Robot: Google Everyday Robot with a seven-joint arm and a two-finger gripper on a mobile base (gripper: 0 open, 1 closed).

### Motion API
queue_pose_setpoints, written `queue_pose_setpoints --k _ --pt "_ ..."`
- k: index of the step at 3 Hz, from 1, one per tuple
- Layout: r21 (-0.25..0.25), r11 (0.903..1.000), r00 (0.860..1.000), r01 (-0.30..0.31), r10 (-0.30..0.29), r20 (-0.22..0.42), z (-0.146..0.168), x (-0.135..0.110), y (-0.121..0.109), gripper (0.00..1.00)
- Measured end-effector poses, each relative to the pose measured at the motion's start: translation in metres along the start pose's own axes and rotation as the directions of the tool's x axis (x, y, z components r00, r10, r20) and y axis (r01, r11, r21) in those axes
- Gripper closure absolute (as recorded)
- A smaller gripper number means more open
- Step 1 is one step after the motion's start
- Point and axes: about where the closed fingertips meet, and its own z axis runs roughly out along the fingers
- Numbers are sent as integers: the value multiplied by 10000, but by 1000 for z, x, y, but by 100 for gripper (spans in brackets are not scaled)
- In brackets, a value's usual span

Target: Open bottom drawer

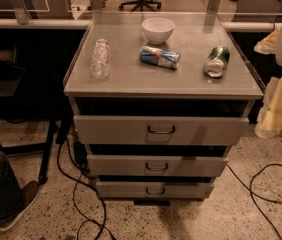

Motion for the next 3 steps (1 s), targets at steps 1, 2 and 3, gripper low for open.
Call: queue_pose_setpoints --k 1,2,3 --pt "0 10000 10000 0 0 0 0 0 0 0" --pt "1 10000 10000 0 0 0 0 0 0 20" --pt "1 10000 10000 0 0 0 0 0 0 42"
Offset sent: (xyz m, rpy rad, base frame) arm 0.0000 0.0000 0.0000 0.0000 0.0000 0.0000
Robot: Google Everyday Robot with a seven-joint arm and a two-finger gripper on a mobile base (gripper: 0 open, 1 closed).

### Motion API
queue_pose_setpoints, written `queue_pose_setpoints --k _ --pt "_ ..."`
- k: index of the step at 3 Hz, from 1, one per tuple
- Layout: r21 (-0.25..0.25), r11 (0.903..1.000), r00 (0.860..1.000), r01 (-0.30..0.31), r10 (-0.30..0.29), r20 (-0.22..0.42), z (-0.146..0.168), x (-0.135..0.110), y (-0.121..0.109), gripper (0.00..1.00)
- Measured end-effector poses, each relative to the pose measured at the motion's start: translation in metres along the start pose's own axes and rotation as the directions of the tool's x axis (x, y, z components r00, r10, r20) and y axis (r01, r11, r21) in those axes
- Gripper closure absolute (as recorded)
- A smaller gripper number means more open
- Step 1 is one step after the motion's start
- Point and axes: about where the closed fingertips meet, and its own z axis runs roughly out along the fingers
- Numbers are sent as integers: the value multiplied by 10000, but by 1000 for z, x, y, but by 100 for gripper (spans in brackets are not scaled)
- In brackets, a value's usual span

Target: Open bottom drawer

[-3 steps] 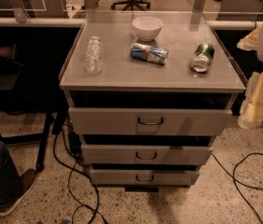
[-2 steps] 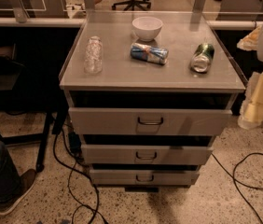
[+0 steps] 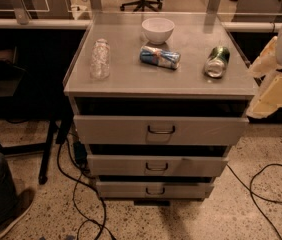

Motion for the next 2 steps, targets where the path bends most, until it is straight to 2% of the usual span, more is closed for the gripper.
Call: queue_pose_setpoints --k 2 --pt "5 10000 10000 0 0 0 0 0 0 90"
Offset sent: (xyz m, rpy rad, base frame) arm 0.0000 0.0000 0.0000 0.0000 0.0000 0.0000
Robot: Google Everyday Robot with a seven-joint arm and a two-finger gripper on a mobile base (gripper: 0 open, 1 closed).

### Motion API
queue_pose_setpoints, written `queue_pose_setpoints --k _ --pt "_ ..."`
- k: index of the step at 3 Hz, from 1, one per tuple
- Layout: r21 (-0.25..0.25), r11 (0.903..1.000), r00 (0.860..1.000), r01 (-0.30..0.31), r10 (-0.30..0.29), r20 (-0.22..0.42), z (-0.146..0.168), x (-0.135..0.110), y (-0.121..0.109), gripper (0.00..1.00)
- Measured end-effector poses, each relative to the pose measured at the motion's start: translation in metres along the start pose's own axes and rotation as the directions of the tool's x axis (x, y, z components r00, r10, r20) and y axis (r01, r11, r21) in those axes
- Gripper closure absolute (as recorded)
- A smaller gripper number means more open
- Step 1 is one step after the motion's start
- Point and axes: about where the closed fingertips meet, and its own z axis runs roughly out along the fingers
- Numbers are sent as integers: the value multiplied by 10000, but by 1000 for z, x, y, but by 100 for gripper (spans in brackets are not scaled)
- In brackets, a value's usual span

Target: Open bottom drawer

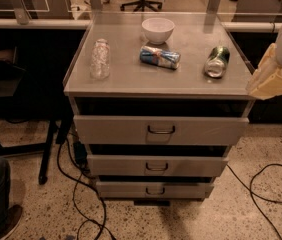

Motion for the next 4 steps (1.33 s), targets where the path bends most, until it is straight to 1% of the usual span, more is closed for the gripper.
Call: queue_pose_setpoints --k 1,2,3,4 --pt "443 9990 10000 -62 64 -46 1 8 2 100" --pt "255 9993 9994 -275 280 -191 34 21 21 100" --pt "-573 9973 9971 -460 424 -633 99 36 48 100" --pt "-1201 9915 9956 -496 394 -855 149 41 63 100"
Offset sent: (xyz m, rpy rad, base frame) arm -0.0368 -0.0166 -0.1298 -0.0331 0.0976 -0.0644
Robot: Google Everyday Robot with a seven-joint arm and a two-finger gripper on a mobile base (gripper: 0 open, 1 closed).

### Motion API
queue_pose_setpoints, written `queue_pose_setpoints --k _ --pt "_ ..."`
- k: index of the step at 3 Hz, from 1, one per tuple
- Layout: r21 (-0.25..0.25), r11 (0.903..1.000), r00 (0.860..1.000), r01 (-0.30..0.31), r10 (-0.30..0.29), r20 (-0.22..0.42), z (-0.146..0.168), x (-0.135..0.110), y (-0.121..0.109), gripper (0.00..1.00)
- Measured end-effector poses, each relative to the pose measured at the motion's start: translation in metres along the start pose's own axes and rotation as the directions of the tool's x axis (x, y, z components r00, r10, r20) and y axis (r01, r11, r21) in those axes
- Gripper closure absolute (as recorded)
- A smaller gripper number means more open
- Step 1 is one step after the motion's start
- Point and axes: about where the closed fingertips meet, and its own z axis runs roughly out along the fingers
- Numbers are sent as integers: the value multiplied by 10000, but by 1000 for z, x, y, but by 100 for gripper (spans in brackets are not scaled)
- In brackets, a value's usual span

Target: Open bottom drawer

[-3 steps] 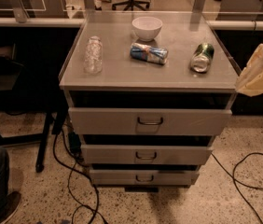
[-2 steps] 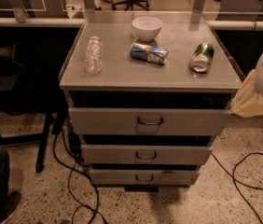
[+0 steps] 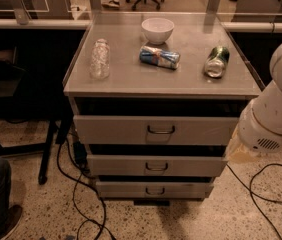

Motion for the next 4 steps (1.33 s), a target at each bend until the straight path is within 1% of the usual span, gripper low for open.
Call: queue_pose_setpoints --k 1,2,3,4 --pt "-2 10000 10000 -1 1 -2 0 0 0 100" --pt "-481 9986 9995 -212 201 -233 40 3 19 100" --pt "-896 9957 9980 -249 196 -599 107 -6 34 100" --pt "-1129 9936 9965 18 -113 -833 164 -26 36 100"
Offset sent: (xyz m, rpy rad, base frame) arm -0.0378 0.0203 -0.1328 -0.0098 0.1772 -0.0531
